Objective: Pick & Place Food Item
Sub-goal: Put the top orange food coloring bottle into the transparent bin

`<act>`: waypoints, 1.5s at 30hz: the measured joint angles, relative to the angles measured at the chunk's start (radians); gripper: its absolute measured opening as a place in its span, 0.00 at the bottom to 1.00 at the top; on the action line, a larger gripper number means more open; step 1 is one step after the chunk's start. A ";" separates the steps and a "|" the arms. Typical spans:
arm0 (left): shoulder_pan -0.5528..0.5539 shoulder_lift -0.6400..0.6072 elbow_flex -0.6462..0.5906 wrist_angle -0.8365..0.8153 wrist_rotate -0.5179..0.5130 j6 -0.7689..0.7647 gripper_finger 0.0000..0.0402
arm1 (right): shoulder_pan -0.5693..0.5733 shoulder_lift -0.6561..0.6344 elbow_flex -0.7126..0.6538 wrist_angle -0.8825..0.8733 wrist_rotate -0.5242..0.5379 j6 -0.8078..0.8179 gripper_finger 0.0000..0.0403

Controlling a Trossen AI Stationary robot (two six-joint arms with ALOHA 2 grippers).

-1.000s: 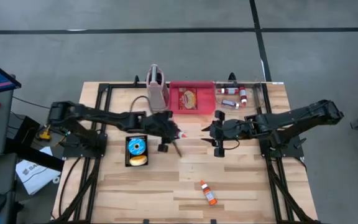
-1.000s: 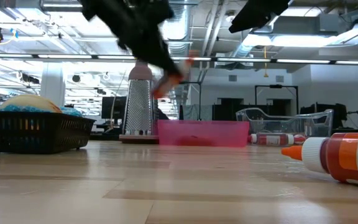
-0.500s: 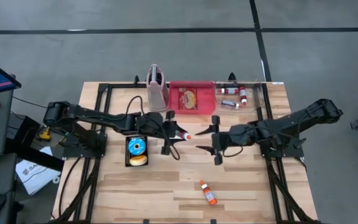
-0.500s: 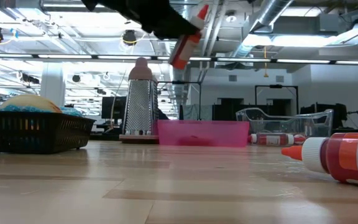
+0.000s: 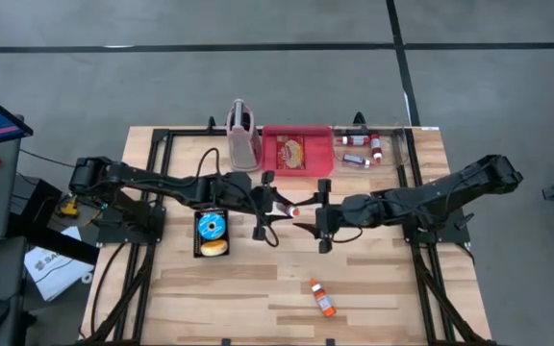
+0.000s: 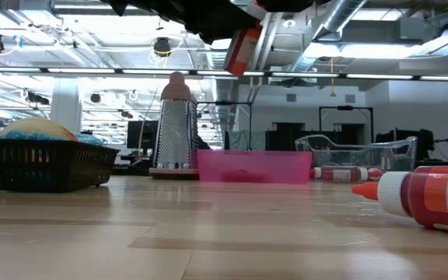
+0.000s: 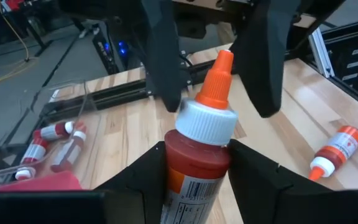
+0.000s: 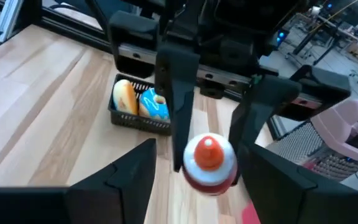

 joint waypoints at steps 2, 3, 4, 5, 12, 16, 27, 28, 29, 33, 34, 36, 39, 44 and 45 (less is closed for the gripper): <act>0.000 0.000 0.000 0.001 0.000 0.000 0.36 | -0.011 0.000 0.000 0.015 -0.004 -0.004 0.55; 0.000 0.000 0.000 0.006 0.001 0.000 0.36 | -0.017 -0.001 0.000 0.016 -0.006 -0.004 0.55; 0.000 0.000 0.000 0.009 0.005 0.000 0.36 | -0.023 -0.001 0.000 0.017 -0.006 -0.004 0.55; 0.000 0.000 0.000 0.010 0.011 0.000 0.36 | -0.028 -0.001 0.000 0.016 -0.007 -0.005 0.55; 0.000 0.000 0.000 0.014 0.011 -0.001 0.36 | -0.029 -0.001 0.000 0.013 -0.008 -0.003 0.48; 0.000 0.000 0.000 0.015 0.011 -0.011 0.36 | -0.027 -0.001 0.000 0.010 -0.010 -0.003 0.41; 0.000 0.000 0.000 0.051 0.038 -0.018 0.36 | -0.027 -0.001 0.000 0.012 -0.033 -0.002 0.38; 0.000 0.000 0.000 0.051 0.038 -0.018 0.36 | -0.027 -0.001 0.000 0.013 -0.033 -0.002 0.38; 0.000 0.000 0.000 0.051 0.038 -0.018 0.36 | -0.027 -0.001 0.000 0.013 -0.032 -0.002 0.38; 0.000 0.000 0.000 0.052 0.038 -0.018 0.36 | -0.028 -0.002 0.000 0.013 -0.032 -0.002 0.37; 0.000 0.000 0.000 0.053 0.038 -0.018 0.36 | -0.028 -0.002 0.000 0.013 -0.032 -0.002 0.36; 0.000 0.000 0.000 0.053 0.039 -0.019 0.36 | -0.028 -0.002 0.000 0.012 -0.032 -0.002 0.32; 0.000 0.000 0.000 0.053 0.039 -0.020 0.36 | -0.028 -0.002 0.000 0.011 -0.031 -0.003 0.26; 0.006 0.000 0.000 0.037 0.038 -0.020 0.37 | -0.029 -0.001 0.000 0.010 -0.031 -0.003 0.25; 0.011 -0.001 0.000 0.028 0.036 -0.019 0.37 | -0.029 0.000 0.000 0.009 -0.031 -0.003 0.25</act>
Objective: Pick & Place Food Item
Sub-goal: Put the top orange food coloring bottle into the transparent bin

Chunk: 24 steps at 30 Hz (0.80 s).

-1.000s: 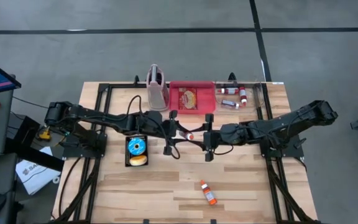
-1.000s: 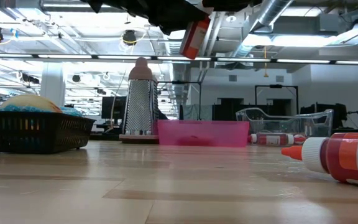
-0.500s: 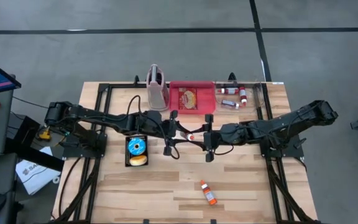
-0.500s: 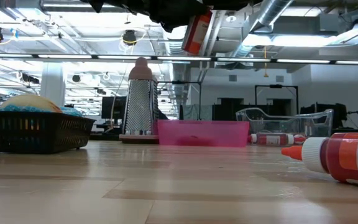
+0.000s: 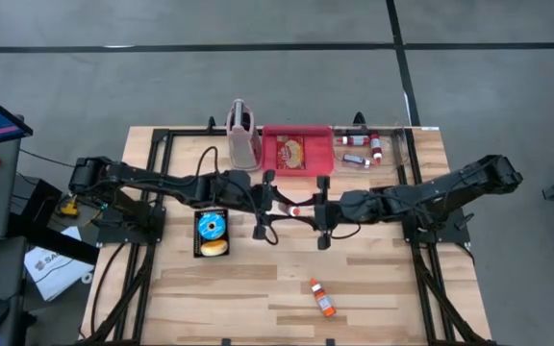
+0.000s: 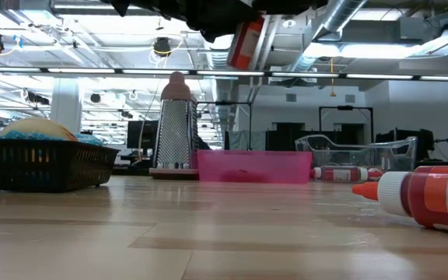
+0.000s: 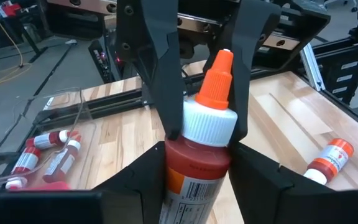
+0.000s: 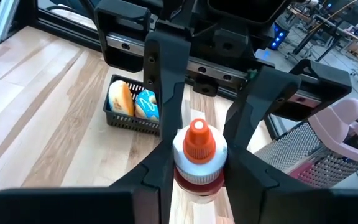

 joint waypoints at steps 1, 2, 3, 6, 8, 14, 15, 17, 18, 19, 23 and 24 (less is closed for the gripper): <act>0.004 0.000 0.000 -0.006 -0.008 0.000 0.38 | 0.000 0.001 0.000 -0.001 0.000 0.000 0.25; 0.009 0.000 -0.003 -0.007 -0.014 0.001 0.40 | 0.000 0.001 0.000 -0.002 0.000 0.000 0.25; 0.014 -0.001 -0.009 -0.004 -0.027 0.004 0.41 | -0.001 0.001 0.000 -0.003 0.001 0.001 0.25; 0.032 -0.003 -0.021 -0.022 -0.060 0.005 0.46 | -0.003 0.001 -0.002 -0.010 0.019 0.003 0.25; 0.042 -0.002 -0.028 -0.042 -0.079 0.005 0.49 | -0.001 0.001 -0.001 -0.009 0.034 0.002 0.25; 0.058 -0.001 -0.061 -0.054 -0.120 0.012 0.55 | 0.002 -0.001 0.001 -0.103 0.055 0.072 0.25; 0.059 0.000 -0.068 -0.053 -0.131 0.017 0.55 | 0.005 -0.001 0.001 -0.139 0.068 0.095 0.25; 0.056 0.000 -0.081 -0.050 -0.132 0.019 0.56 | 0.012 -0.003 0.000 -0.208 0.106 0.146 0.25; 0.051 0.000 -0.088 -0.051 -0.132 0.012 0.56 | 0.013 -0.004 0.000 -0.238 0.119 0.176 0.25; 0.044 0.000 -0.092 -0.061 -0.132 0.005 0.56 | 0.015 -0.005 0.000 -0.266 0.124 0.207 0.25; -0.015 0.000 -0.100 -0.113 -0.143 0.003 0.56 | 0.022 -0.005 0.000 -0.376 0.171 0.318 0.25; -0.033 0.000 -0.100 -0.146 -0.167 0.012 0.56 | 0.026 -0.005 0.000 -0.413 0.187 0.343 0.25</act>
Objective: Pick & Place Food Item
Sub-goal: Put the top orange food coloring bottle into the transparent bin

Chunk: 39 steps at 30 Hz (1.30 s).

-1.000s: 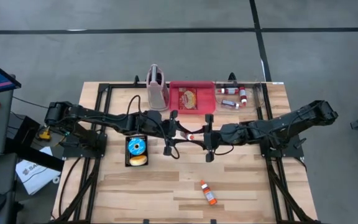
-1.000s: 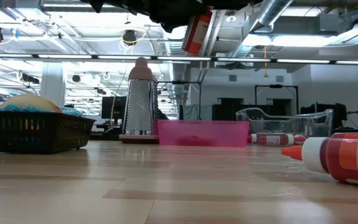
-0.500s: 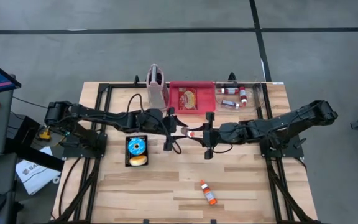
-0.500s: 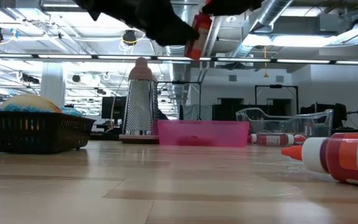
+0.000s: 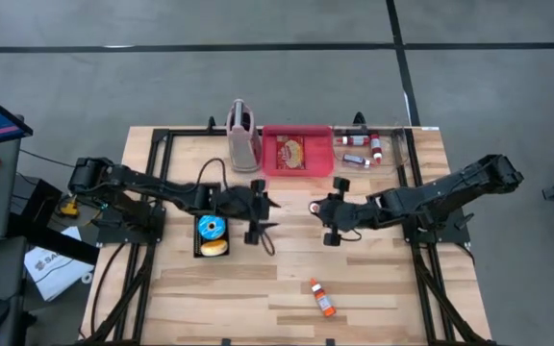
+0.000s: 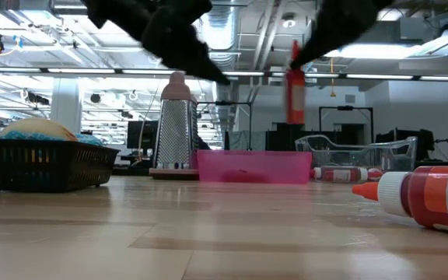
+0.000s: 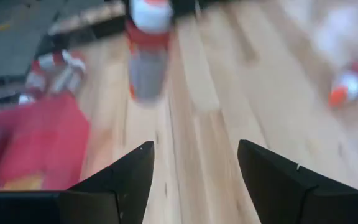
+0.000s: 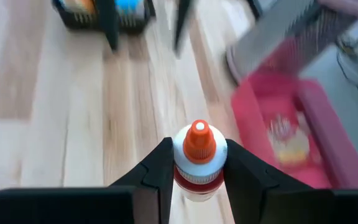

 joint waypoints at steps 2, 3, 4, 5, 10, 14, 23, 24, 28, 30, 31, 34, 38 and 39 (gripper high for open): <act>-0.030 0.000 -0.001 -0.078 -0.062 0.016 0.56 | 0.008 0.000 0.000 -0.077 0.029 0.054 0.25; -0.043 -0.002 -0.001 -0.118 -0.088 0.017 0.56 | 0.012 0.000 0.000 -0.103 0.043 0.081 0.25; -0.051 -0.008 -0.001 -0.158 -0.101 0.011 0.56 | 0.017 0.000 0.000 -0.121 0.057 0.103 0.25; -0.054 -0.012 -0.002 -0.186 -0.106 -0.006 0.56 | 0.020 0.000 0.000 -0.140 0.073 0.124 0.25; -0.054 -0.049 -0.053 -0.187 -0.108 -0.078 0.56 | 0.016 -0.028 0.000 -0.225 0.154 0.202 0.25; -0.054 -0.124 -0.174 -0.058 -0.106 -0.108 0.56 | -0.023 -0.088 0.000 -0.292 0.195 0.242 0.25; -0.130 -0.359 -0.494 0.467 -0.100 -0.171 0.56 | -0.283 -0.304 -0.045 -0.368 0.271 0.298 0.25; -0.148 -0.374 -0.517 0.521 -0.098 -0.171 0.56 | -0.334 -0.325 -0.050 -0.372 0.275 0.299 0.25; -0.238 -0.423 -0.572 0.647 -0.105 -0.161 0.56 | -0.548 -0.393 -0.079 -0.365 0.260 0.246 0.25; -0.264 -0.429 -0.574 0.657 -0.105 -0.149 0.56 | -0.659 -0.408 -0.097 -0.344 0.188 0.196 0.25; -0.277 -0.431 -0.574 0.654 -0.106 -0.143 0.56 | -0.713 -0.410 -0.102 -0.317 0.144 0.176 0.25; -0.292 -0.433 -0.574 0.670 -0.108 -0.115 0.56 | -0.867 -0.399 -0.118 -0.268 0.021 0.125 0.25; -0.288 -0.433 -0.574 0.665 -0.121 -0.106 0.56 | -1.017 -0.343 -0.120 -0.223 -0.096 0.083 0.25; -0.286 -0.432 -0.574 0.659 -0.135 -0.098 0.56 | -1.046 -0.322 -0.120 -0.212 -0.113 0.074 0.25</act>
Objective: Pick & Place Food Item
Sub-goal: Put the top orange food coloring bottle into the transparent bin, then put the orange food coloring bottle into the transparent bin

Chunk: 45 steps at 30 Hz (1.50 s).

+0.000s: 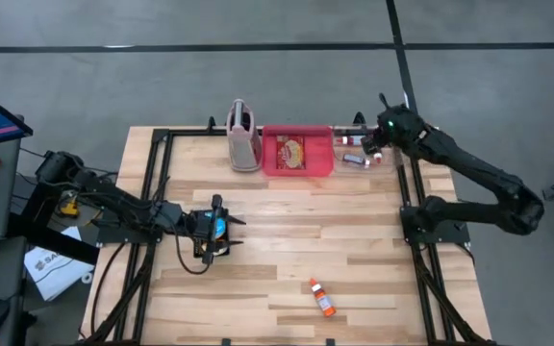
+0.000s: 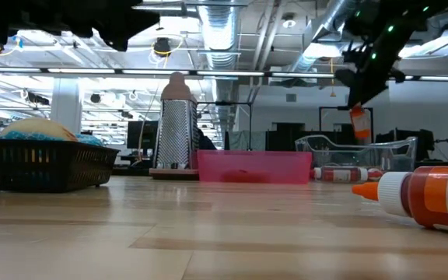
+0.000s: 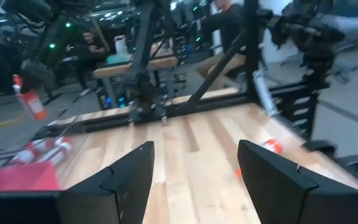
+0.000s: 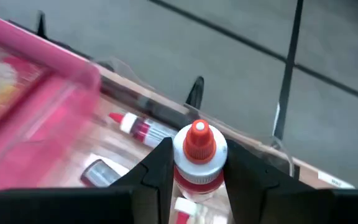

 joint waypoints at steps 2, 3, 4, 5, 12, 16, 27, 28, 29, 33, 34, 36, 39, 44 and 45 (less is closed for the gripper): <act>0.002 0.010 0.000 -0.009 -0.017 0.006 0.56 | -0.043 0.042 0.000 0.005 -0.012 -0.014 0.25; 0.005 0.012 -0.003 -0.011 -0.021 0.006 0.56 | -0.061 0.063 0.000 0.010 -0.021 -0.019 0.25; 0.008 0.011 -0.008 -0.010 -0.021 0.006 0.56 | -0.077 0.084 0.000 0.017 -0.021 -0.022 0.25; 0.009 0.012 -0.010 -0.006 -0.022 0.005 0.56 | -0.090 0.105 0.000 0.021 -0.020 -0.025 0.25; 0.016 0.011 -0.060 0.036 -0.028 -0.031 0.56 | -0.115 0.248 0.000 0.059 0.086 -0.049 0.25; 0.016 0.012 -0.096 0.092 -0.028 -0.048 0.56 | -0.115 0.320 0.000 0.061 0.116 -0.049 0.25; 0.016 0.012 -0.100 0.101 -0.022 -0.070 0.56 | -0.113 0.475 0.000 0.084 0.138 -0.070 0.29; 0.016 0.012 -0.100 0.101 -0.022 -0.070 0.56 | -0.111 0.479 0.000 0.084 0.138 -0.073 0.31; 0.016 0.012 -0.100 0.101 -0.022 -0.070 0.56 | -0.109 0.482 0.000 0.085 0.139 -0.075 0.33; 0.016 0.012 -0.100 0.101 -0.022 -0.071 0.56 | -0.109 0.468 0.000 0.098 0.140 -0.086 0.44; 0.016 0.012 -0.100 0.101 -0.022 -0.073 0.56 | -0.109 0.457 0.000 0.100 0.139 -0.091 0.46; 0.016 0.012 -0.100 0.101 -0.022 -0.074 0.56 | -0.104 0.431 0.000 0.103 0.139 -0.101 0.49; 0.016 0.012 -0.100 0.100 -0.022 -0.074 0.56 | -0.092 0.378 0.000 0.099 0.136 -0.109 0.52; 0.016 0.012 -0.100 0.099 -0.012 -0.078 0.56 | -0.036 0.274 0.000 0.052 0.053 -0.096 0.51; 0.016 0.012 -0.100 0.099 -0.012 -0.078 0.56 | -0.020 0.252 0.000 0.038 0.020 -0.083 0.51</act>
